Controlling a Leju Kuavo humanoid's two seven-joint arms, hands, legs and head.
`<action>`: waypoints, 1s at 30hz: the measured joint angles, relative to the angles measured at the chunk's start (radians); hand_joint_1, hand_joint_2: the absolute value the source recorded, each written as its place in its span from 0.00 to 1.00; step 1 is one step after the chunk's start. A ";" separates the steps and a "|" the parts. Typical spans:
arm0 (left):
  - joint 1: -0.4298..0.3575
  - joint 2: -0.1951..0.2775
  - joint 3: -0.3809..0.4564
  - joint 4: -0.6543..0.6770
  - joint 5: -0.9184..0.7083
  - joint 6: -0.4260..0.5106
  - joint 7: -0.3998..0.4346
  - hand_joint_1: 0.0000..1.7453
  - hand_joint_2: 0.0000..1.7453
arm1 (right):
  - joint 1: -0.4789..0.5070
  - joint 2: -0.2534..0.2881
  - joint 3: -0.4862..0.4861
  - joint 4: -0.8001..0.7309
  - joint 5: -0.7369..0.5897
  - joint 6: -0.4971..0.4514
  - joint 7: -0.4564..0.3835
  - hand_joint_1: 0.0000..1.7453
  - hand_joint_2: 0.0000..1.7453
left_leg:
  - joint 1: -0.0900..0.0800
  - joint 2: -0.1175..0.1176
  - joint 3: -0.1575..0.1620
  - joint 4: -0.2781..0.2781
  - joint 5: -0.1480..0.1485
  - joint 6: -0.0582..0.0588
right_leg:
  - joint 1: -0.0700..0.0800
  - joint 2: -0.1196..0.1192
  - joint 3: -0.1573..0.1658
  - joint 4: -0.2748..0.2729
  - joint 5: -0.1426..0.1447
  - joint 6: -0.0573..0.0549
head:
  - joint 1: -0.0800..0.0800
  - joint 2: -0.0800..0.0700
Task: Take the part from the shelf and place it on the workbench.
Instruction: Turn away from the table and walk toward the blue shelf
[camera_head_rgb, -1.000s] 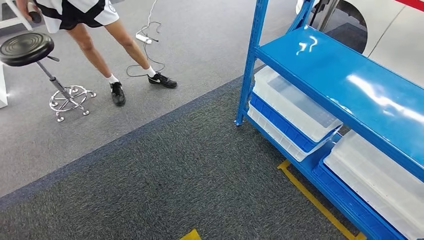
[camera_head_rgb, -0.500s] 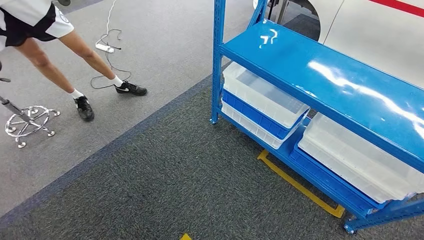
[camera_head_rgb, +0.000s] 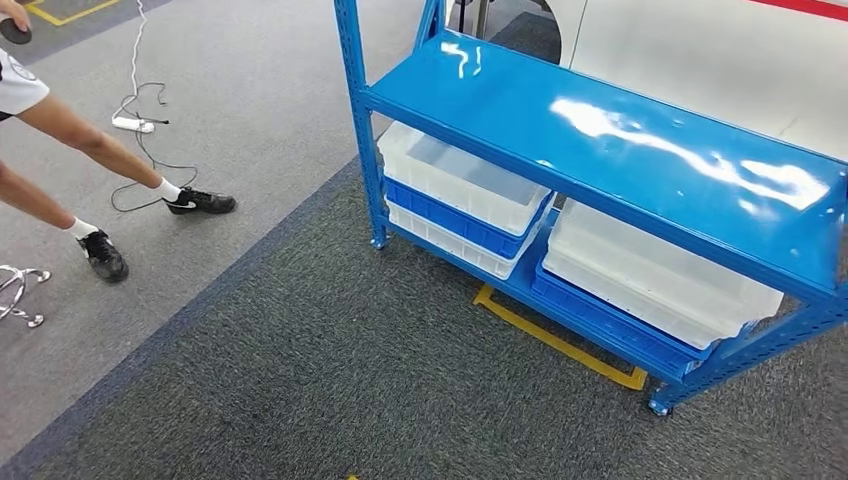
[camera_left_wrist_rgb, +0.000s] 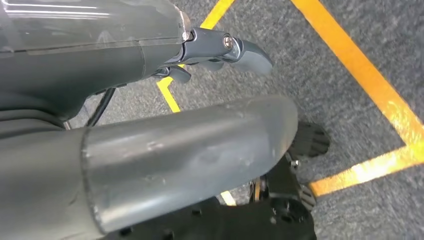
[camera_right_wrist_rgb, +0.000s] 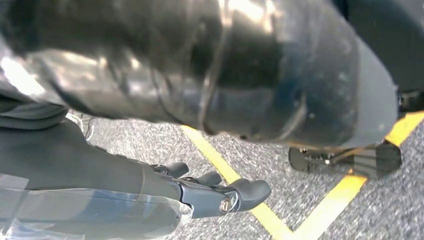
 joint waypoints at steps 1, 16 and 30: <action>0.001 0.000 0.000 0.000 0.001 0.000 0.000 0.00 0.00 | -0.001 0.001 0.000 0.000 0.000 0.000 0.000 0.00 0.00 | 0.002 -0.027 -0.014 0.035 -0.025 -0.004 | -0.002 0.009 0.001 -0.003 0.003 -0.007 | 0.000 0.000; 0.010 0.001 0.004 0.001 0.007 0.004 0.011 0.00 0.00 | 0.000 0.010 -0.001 0.000 0.000 0.010 -0.011 0.00 0.00 | 0.003 -0.122 -0.024 -0.018 0.041 0.031 | -0.002 0.129 -0.032 0.040 -0.012 0.024 | 0.001 0.000; 0.002 -0.001 0.008 0.001 0.002 0.007 0.023 0.00 0.00 | 0.001 0.011 -0.001 0.000 0.003 0.023 -0.027 0.00 0.00 | -0.002 0.019 0.007 -0.014 0.007 0.001 | 0.008 -0.003 -0.003 0.001 -0.001 -0.004 | 0.003 0.000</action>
